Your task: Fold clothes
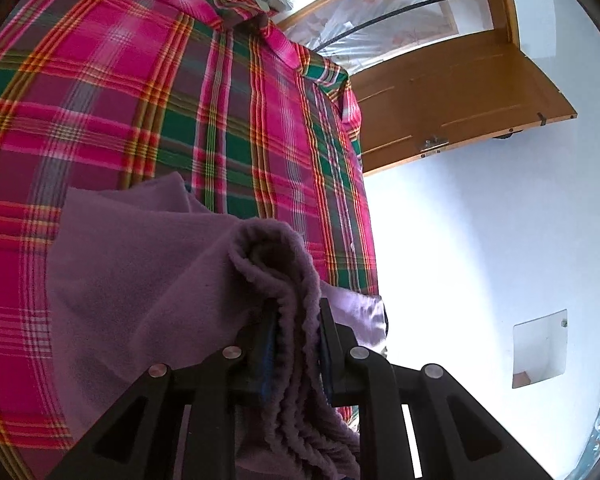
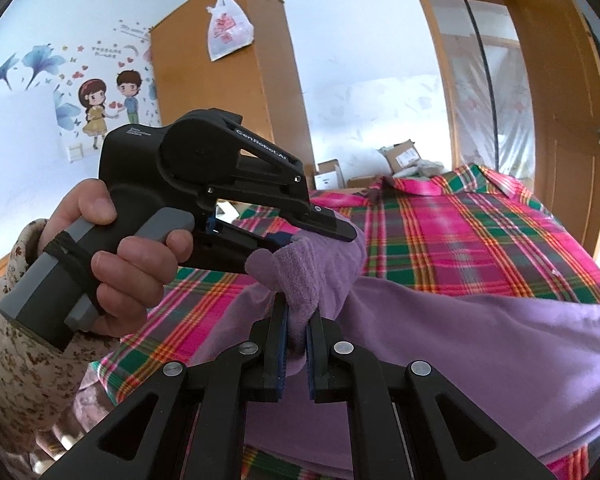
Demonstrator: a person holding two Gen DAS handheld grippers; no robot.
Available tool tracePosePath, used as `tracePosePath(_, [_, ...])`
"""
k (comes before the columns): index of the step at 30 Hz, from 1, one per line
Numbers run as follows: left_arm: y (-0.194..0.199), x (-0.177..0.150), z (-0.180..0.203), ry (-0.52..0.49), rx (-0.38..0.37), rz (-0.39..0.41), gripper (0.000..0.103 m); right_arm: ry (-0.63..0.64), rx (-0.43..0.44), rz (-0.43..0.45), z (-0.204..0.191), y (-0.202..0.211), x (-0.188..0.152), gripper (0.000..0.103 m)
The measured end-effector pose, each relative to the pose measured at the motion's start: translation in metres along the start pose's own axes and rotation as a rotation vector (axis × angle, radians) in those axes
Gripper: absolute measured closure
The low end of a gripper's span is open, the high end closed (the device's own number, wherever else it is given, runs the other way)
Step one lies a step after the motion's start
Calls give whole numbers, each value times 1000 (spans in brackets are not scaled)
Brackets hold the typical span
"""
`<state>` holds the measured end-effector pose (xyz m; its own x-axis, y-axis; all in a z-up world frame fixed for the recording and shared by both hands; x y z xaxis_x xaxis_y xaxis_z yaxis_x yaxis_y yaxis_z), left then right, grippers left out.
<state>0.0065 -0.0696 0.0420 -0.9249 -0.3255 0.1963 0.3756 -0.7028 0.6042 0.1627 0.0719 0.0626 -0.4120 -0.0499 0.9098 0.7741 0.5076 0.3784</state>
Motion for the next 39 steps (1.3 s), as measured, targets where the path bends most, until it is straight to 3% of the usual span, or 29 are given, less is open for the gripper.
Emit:
tracePosePath(9, [-23,-6,-2,12,8,-42,83,-31,-35,-41,14,-1,-13,95])
tracePosePath(13, [-29,-7,-3,9,14,-49,77,-62,-46,-69,24,-3,-20,94])
tracePosePath(19, [-18,-10,9,-79,-5,-25,68,-140,-32,-112,41,-7,-28,92])
tracePosePath(25, [-3,-5,-7,-40,-10,5,67,-161,-25,-115,44,-5,-32,92])
tracePosePath(39, [47,-3,-69,44,15,108,67,-236,-66,-132,67,0,-40,67])
Point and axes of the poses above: each gripper's, at about its wrist camera, not at the fingertips, and y roughly against the way its jaws point, z to its right, x to its top, the point moved 1 cm from there along -y, roughly the way its jaws point, and after that the axes turned 2 degrees about x, right-handed, at the moved point
